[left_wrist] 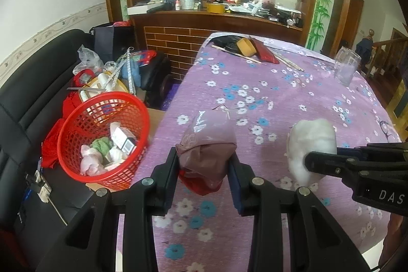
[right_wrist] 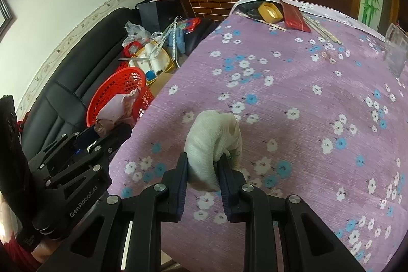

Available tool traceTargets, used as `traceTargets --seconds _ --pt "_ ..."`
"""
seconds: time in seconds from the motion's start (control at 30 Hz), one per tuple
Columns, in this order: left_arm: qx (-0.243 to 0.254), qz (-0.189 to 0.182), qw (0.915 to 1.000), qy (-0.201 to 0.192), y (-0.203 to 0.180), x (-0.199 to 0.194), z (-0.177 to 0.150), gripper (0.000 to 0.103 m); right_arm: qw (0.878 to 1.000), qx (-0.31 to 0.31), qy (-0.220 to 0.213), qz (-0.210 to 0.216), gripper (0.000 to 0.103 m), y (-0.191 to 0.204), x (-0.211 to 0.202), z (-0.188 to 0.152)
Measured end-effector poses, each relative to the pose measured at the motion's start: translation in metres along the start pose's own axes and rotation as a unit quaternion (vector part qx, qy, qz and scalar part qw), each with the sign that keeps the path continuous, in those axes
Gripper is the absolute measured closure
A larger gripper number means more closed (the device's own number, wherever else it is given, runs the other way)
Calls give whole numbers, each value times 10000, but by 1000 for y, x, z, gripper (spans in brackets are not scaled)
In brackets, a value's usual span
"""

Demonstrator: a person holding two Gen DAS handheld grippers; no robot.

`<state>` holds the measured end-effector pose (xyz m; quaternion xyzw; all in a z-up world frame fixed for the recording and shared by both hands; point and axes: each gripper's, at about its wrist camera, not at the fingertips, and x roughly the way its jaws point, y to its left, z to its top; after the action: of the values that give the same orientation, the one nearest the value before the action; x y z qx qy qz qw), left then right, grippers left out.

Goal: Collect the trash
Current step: 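Carry the pink wrapper and tissue ball over the red wastebasket, then open both grippers to drop the wrapper and tissue into the basket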

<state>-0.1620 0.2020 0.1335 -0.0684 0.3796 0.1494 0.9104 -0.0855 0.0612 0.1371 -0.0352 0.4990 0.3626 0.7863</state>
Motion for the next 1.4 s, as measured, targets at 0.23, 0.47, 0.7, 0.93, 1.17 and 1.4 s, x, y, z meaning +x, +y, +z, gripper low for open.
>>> traceTargets --seconds 0.23,0.47,0.7,0.93,1.17,1.4 --pt "-321 227 9992 -49 42 -6 -1 68 9997 -188 48 120 78 27 14 11" --pt "-891 546 9945 -77 106 -9 -3 68 9976 -601 77 320 78 69 33 36" --pt "-1388 628 9883 -55 164 -5 -1 68 9922 -1025 217 679 77 118 61 73" --pt "-1652 439 9853 85 195 17 8 68 9861 -1369 414 848 77 164 101 107" --pt "-1743 475 9834 165 207 35 14 68 9829 -1558 598 784 74 190 141 131" --pt "-1806 541 9820 134 213 41 18 40 9838 -1580 486 689 51 201 155 150"
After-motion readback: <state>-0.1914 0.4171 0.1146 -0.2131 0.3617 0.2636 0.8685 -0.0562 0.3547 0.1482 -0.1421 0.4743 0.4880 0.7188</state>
